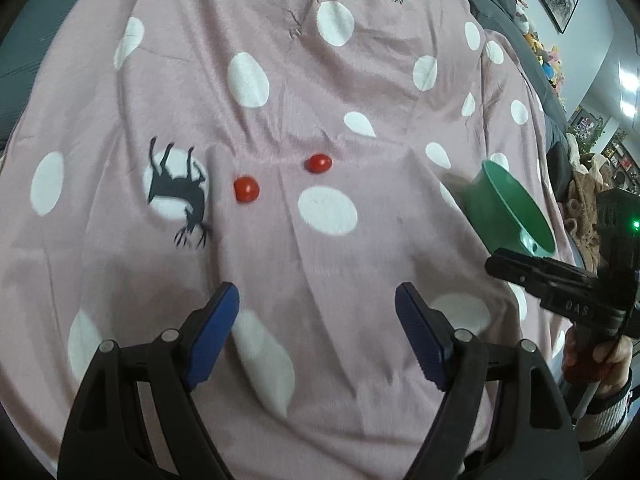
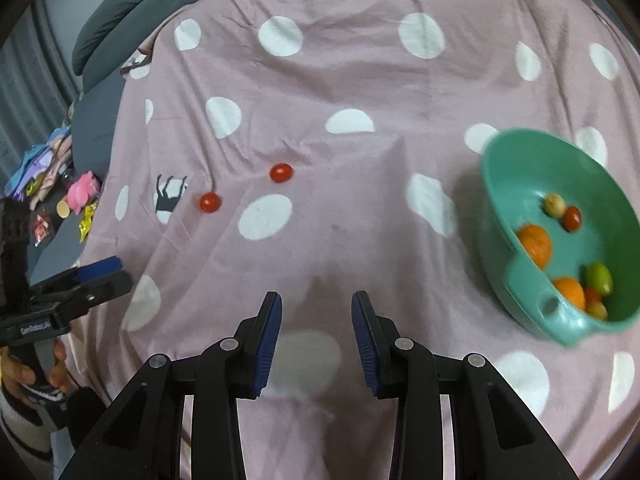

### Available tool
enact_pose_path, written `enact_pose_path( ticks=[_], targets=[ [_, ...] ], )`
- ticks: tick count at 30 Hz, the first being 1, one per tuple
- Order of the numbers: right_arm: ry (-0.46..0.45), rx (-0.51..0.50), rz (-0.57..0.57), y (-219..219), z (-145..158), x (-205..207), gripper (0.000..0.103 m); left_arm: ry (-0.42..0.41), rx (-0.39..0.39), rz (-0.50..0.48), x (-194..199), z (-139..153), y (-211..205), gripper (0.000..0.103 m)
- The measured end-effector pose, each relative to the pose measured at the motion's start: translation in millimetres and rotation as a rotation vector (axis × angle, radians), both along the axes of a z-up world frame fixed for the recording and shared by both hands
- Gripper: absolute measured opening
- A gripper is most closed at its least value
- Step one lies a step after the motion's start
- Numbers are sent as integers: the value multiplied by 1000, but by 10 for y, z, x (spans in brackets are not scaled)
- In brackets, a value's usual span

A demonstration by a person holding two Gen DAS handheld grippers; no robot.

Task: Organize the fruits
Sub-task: 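Withdraw both grippers from the bowl toward the last two red tomatoes, then grasp a red tomato with the left gripper while the right gripper grasps the other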

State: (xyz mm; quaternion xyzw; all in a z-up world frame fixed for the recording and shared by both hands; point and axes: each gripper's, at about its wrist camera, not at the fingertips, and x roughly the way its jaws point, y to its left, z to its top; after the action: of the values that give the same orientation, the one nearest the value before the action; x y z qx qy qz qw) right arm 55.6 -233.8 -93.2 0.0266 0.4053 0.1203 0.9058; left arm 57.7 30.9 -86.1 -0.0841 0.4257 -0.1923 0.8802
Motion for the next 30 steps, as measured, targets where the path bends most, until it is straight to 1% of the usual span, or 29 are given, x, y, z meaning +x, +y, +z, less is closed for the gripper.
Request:
enact_pose_path(
  ticks=[5, 11, 14, 18, 20, 24, 26, 28, 30],
  targets=[
    [-4, 5, 52, 184, 3, 319, 36, 17, -4, -9, 344, -70, -72, 73],
    [-5, 35, 87, 333, -19, 697, 36, 35, 24, -14, 731, -141, -131, 73],
    [13, 48, 100, 374, -75, 872, 36, 62, 48, -10, 920, -217, -161, 73],
    [35, 25, 137, 470, -159, 1136, 36, 96, 78, 5, 1092, -320, -191, 72],
    [53, 13, 154, 518, -199, 1250, 36, 109, 80, 18, 1164, -344, -196, 72],
    [61, -8, 201, 616, -256, 1437, 36, 100, 109, 24, 1268, -354, -237, 72],
    [68, -24, 194, 639, -280, 1515, 36, 103, 86, -6, 1310, -357, -254, 72],
    [67, -23, 181, 618, -288, 1553, 36, 114, 21, -50, 1351, -369, -257, 70],
    [66, 0, 170, 561, -283, 1566, 36, 98, 27, -45, 1344, -362, -246, 70]
  ],
)
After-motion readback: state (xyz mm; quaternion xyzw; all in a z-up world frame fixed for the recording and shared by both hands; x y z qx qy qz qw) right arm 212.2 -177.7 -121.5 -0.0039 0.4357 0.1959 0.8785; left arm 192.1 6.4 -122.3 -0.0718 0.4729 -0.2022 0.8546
